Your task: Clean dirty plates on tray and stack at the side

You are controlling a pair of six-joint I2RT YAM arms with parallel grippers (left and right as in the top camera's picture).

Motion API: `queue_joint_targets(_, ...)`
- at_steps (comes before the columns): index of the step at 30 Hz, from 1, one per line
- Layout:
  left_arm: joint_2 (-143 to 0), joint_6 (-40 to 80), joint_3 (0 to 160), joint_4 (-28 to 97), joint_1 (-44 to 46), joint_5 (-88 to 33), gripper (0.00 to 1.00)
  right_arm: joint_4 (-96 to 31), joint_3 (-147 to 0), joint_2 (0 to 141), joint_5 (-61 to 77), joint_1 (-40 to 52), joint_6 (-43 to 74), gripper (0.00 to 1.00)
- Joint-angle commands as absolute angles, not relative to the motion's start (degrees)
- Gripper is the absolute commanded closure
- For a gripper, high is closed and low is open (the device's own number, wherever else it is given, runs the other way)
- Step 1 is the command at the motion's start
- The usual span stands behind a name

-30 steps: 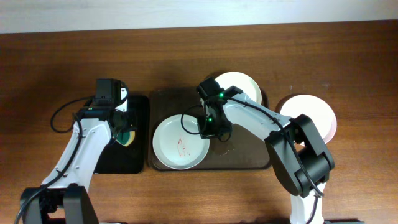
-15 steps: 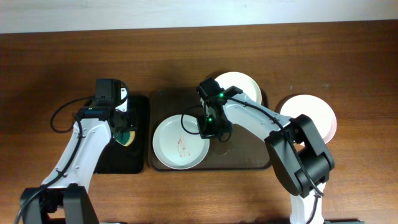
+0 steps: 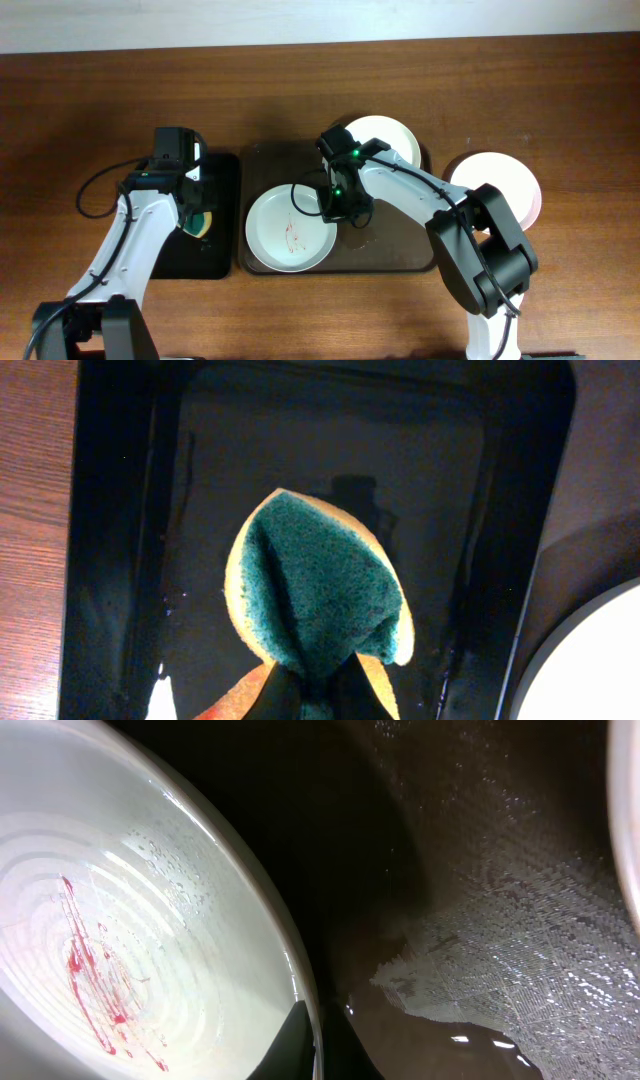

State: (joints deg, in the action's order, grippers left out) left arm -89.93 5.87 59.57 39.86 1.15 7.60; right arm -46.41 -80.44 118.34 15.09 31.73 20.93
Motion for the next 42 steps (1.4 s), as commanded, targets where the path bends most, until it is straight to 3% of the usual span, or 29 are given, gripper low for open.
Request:
queue_joint_targets(1, -88.6, 6.8, 61.6, 39.8, 1.0, 7.3, 1.00, -46.7, -79.7, 119.2, 11.5, 32.2, 21.2, 0.96)
queue_joint_targets(6, -87.4, 6.8, 61.8, 39.7, 1.0, 5.7, 1.00, -46.7, -79.7, 119.2, 11.5, 32.2, 21.2, 0.96)
queue_joint_targets(14, -87.4, 8.8, 62.3, 39.1, 4.1, -15.4, 1.00, -46.7, -79.7, 119.2, 11.5, 32.2, 21.2, 0.96)
queue_joint_targets(20, -87.6, 18.7, 62.0, 35.8, 13.6, -15.2, 1.00, -47.1, -79.7, 119.2, 11.6, 32.2, 21.2, 0.96)
queue_joint_targets(26, -94.0, 38.7, 61.9, 35.7, 19.4, -14.5, 1.00, -47.1, -79.7, 119.2, 11.6, 32.0, 21.9, 0.96)
queue_joint_targets(33, -99.2, 51.7, 61.9, 35.6, 23.2, -10.8, 1.00, -45.4, -79.7, 119.2, 18.9, 29.9, 33.8, 0.96)
queue_joint_targets(42, -105.3, 51.6, 61.9, 35.6, 25.3, 5.5, 1.00, -45.8, -79.7, 119.2, 19.6, 29.9, 33.7, 0.96)
